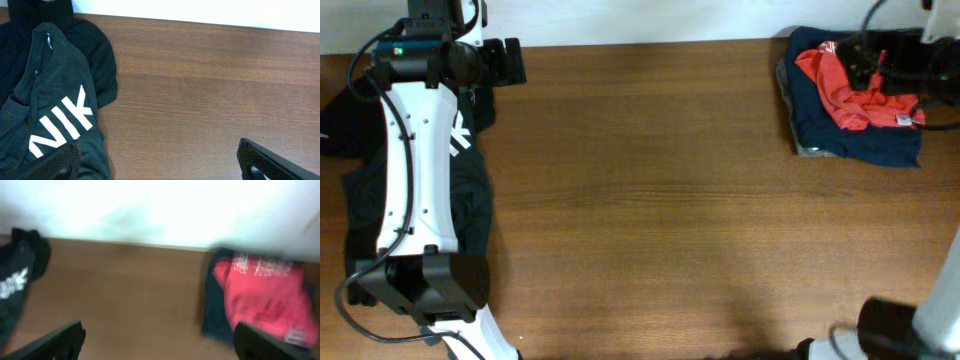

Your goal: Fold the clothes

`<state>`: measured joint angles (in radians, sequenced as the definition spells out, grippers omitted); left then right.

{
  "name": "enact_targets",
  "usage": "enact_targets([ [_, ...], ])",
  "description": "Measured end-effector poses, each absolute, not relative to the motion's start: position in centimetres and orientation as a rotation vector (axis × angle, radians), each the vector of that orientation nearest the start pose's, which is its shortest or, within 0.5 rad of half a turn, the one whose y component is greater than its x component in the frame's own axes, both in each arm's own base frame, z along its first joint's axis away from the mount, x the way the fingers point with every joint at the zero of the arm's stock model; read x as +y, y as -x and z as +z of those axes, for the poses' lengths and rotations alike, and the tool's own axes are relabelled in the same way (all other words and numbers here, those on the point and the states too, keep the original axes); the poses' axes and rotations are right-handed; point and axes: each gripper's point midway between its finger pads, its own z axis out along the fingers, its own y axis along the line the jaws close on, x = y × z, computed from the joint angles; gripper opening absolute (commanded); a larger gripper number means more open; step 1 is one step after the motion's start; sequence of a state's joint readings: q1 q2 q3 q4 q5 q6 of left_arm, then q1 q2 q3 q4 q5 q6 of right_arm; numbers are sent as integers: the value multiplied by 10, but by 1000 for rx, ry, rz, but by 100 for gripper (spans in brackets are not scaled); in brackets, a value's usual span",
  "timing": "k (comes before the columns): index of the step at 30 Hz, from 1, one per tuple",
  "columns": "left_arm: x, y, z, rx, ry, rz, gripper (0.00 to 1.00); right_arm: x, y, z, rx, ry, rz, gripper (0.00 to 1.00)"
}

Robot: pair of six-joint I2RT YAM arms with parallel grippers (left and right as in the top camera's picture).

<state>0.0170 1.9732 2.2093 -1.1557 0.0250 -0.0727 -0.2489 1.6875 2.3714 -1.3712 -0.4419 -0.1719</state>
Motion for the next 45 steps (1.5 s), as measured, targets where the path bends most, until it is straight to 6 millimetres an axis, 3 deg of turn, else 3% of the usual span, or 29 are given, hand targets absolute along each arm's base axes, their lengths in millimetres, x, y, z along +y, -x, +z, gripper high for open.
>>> enact_targets([
  [3, 4, -497, 277, 2489, 101, -55, 99, 9, -371, 465, 2021, 284, 157, 99],
  [5, 4, -496, 276, 2489, 101, -55, 99, 16, -361, 473, 1948, 313, 125, 99],
  [8, 4, -497, 276, 2489, 101, -54, 99, 20, -343, 469, 1841, 324, 76, 99],
  [9, 4, -497, 276, 2489, 101, -54, 99, 20, -341, 462, 1822, 325, 68, 99],
  [12, 4, -496, 276, 2491, 101, -53, 99, 21, -333, 415, 1808, 329, 65, 99],
  [18, 4, -496, 276, 2490, 102, -54, 99, 23, -307, 300, 1836, 324, 75, 99],
  [21, 4, -496, 276, 2491, 101, -54, 99, 25, -289, 264, 1772, 295, 83, 99],
  [27, 4, -497, 275, 2491, 102, -54, 99, 28, -260, 225, 1614, 267, 78, 99],
  [34, 4, -496, 275, 2492, 101, -54, 99, 29, -250, 175, 1618, 261, 85, 99],
  [40, 4, -496, 275, 2493, 101, -54, 99, 29, -244, 158, 1631, 258, 88, 99],
  [45, 4, -497, 275, 2492, 101, -54, 99, 27, -243, 165, 1600, 250, 69, 99],
])
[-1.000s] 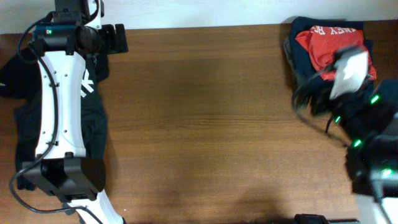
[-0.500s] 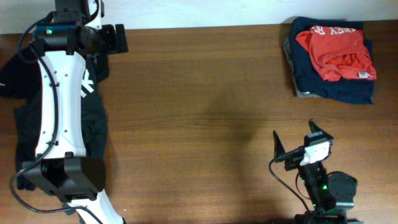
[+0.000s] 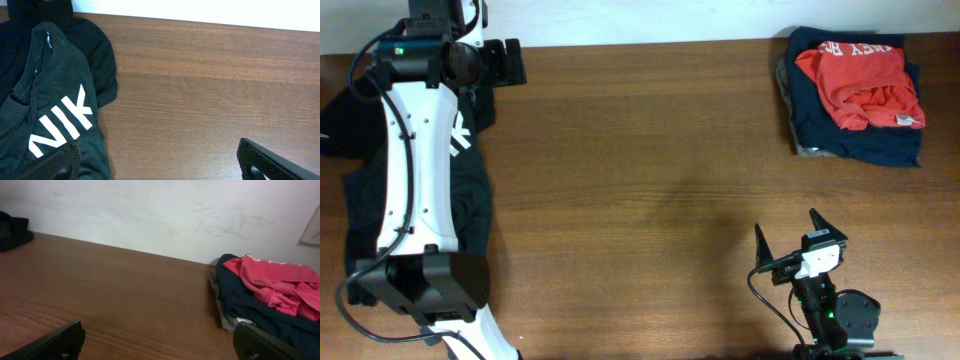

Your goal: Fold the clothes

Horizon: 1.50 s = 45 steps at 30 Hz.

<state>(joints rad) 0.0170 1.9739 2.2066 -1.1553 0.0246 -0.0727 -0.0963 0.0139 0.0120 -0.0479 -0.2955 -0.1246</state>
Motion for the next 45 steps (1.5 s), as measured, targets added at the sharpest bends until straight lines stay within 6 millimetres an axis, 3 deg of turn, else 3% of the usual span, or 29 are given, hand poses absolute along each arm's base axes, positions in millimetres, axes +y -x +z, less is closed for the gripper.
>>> enact_targets([
  [31, 0, -493, 280, 2486, 91, -57, 99, 26, -243, 165, 1601, 245, 62, 99],
  [34, -11, -478, 305, 2447, 61, -61, 99, 26, -243, 165, 1601, 245, 62, 99],
  [37, -20, -456, 348, 2340, 34, -71, 99, 25, -243, 165, 1601, 244, 62, 99],
  [39, -19, -438, 397, 2159, 29, -76, 99, 25, -243, 165, 1601, 244, 62, 99],
  [42, -16, -412, 433, 1942, 30, -79, 99, 25, -243, 165, 1601, 244, 62, 99],
  [43, -16, -404, 433, 1900, 29, -81, 99, 25, -243, 165, 1600, 244, 61, 98],
  [45, -16, -390, 414, 1847, 28, -83, 99, 25, -243, 165, 1600, 242, 59, 99],
])
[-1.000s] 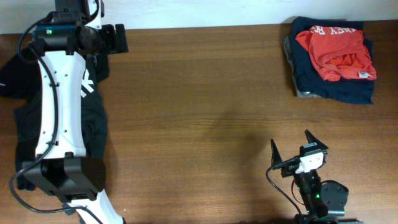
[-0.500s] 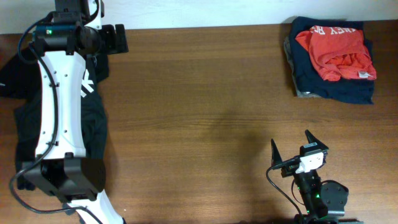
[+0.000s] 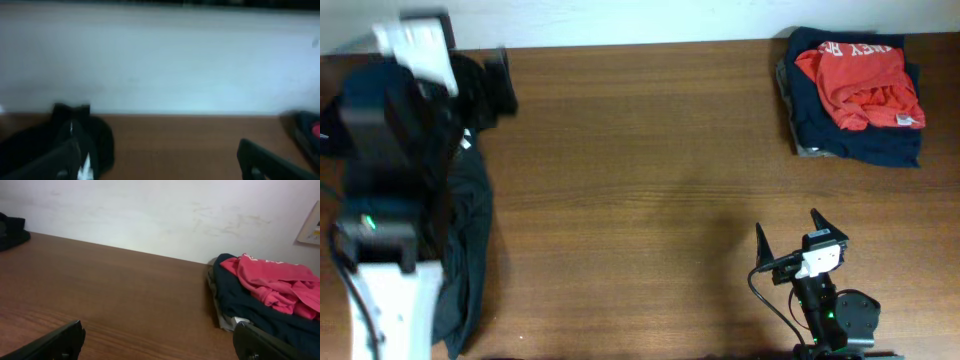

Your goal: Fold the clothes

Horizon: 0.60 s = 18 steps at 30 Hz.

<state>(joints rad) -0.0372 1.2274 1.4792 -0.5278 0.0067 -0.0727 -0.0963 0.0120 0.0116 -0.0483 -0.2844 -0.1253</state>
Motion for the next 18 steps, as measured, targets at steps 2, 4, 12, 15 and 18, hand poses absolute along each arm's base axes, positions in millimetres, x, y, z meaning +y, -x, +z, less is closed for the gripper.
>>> enact_targets([
  [2, -15, -380, 380, 1828, 28, -84, 99, 25, -243, 165, 1600, 242, 59, 99],
  [4, -15, -364, 336, 1844, 28, -83, 99, 25, -243, 165, 1600, 242, 58, 99],
  [12, -12, -293, 262, 1730, 25, -87, 99, 25, -243, 165, 1598, 243, 58, 99],
  [15, -12, -278, 245, 1707, 25, -88, 99, 25, -243, 165, 1598, 243, 58, 99],
  [18, -11, -270, 225, 1712, 25, -87, 99, 25, -243, 165, 1598, 242, 58, 99],
])
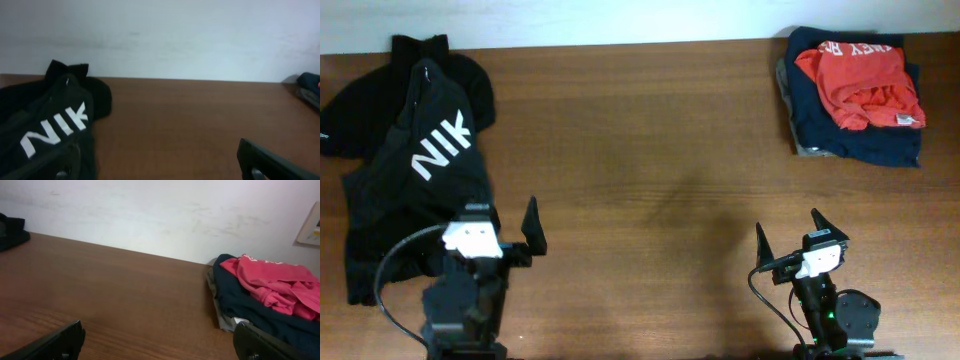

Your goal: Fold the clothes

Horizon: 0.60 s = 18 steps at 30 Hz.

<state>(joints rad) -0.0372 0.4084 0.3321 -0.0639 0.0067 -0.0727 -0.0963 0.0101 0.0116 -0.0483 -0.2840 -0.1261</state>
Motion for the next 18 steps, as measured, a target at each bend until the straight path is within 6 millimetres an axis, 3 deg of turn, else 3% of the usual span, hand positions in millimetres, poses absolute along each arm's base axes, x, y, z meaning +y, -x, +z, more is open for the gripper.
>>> enact_targets([
  [8, -11, -263, 197, 1721, 26, -87, 99, 25, -243, 165, 1598, 242, 58, 99],
  [18, -10, -250, 191, 1598, 23, -91, 99, 25, -243, 165, 1598, 243, 58, 99],
])
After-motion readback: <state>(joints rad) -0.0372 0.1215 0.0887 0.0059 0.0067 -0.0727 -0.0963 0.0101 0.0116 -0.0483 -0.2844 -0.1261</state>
